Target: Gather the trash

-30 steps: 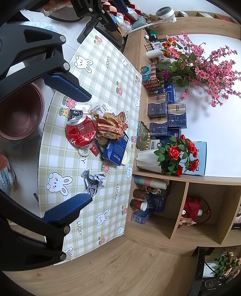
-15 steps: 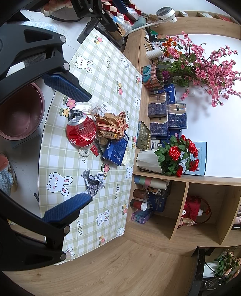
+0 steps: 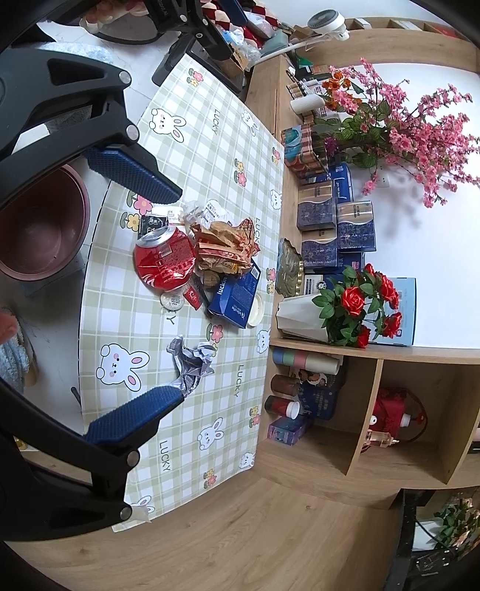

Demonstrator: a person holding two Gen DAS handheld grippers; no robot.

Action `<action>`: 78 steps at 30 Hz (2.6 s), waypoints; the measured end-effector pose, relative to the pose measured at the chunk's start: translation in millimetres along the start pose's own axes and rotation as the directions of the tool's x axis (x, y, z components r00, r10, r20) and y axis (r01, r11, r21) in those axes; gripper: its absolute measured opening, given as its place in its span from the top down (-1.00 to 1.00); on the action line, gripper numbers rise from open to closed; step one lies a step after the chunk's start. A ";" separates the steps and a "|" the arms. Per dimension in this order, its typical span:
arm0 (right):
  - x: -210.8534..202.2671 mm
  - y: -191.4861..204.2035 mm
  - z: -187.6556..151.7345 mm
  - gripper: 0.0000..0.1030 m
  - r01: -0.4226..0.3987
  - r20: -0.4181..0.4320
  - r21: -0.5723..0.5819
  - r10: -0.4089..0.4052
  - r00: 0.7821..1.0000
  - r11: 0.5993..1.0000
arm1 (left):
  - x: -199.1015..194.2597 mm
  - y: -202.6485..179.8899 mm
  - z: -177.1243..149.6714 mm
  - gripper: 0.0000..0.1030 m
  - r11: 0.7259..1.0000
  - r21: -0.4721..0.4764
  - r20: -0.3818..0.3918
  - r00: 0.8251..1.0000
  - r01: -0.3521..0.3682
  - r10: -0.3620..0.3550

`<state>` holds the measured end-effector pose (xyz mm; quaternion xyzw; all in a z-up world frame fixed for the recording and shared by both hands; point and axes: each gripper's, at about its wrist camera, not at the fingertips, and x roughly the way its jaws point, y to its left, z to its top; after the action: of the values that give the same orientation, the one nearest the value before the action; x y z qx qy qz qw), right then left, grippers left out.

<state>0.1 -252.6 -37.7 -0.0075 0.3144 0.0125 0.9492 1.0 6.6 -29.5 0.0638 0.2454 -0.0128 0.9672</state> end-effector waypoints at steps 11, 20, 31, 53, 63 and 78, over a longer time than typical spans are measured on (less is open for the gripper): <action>40.2 -21.4 -19.1 -0.89 0.019 -0.033 0.032 -0.018 0.999 0.999 | 46.2 -3.7 -19.3 -0.90 0.999 0.018 -0.076 0.996 0.040 -0.039; 79.9 -38.0 -32.8 -0.89 0.013 -0.070 0.071 -0.008 0.998 0.997 | 96.5 -11.2 -18.8 -0.90 0.995 0.022 -0.145 0.985 0.093 -0.089; 131.0 -68.2 -35.7 -0.89 0.089 -0.134 0.079 -0.078 0.988 0.993 | 157.8 -56.1 6.9 -0.90 0.979 0.050 -0.198 0.963 0.197 -0.184; 212.9 -116.6 -35.7 -0.89 0.094 -0.176 0.134 -0.069 0.982 0.987 | 333.9 -144.1 33.1 -0.90 0.960 0.040 -0.392 0.888 0.278 -0.241; 238.1 -119.9 -23.0 -0.89 0.112 -0.178 0.073 -0.097 0.979 0.991 | 328.5 -129.6 37.9 0.14 0.928 -0.045 -0.361 0.860 0.369 -0.360; 272.0 -121.7 -9.4 -0.89 0.135 -0.176 -0.047 -0.141 0.974 0.990 | 315.1 -90.8 47.3 -0.15 0.904 -0.138 -0.309 0.849 0.406 -0.428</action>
<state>216.1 -369.3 -206.9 -0.0470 0.3967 -0.0488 0.9155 295.4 -87.4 -149.0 -0.0225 0.4131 -0.2031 0.8875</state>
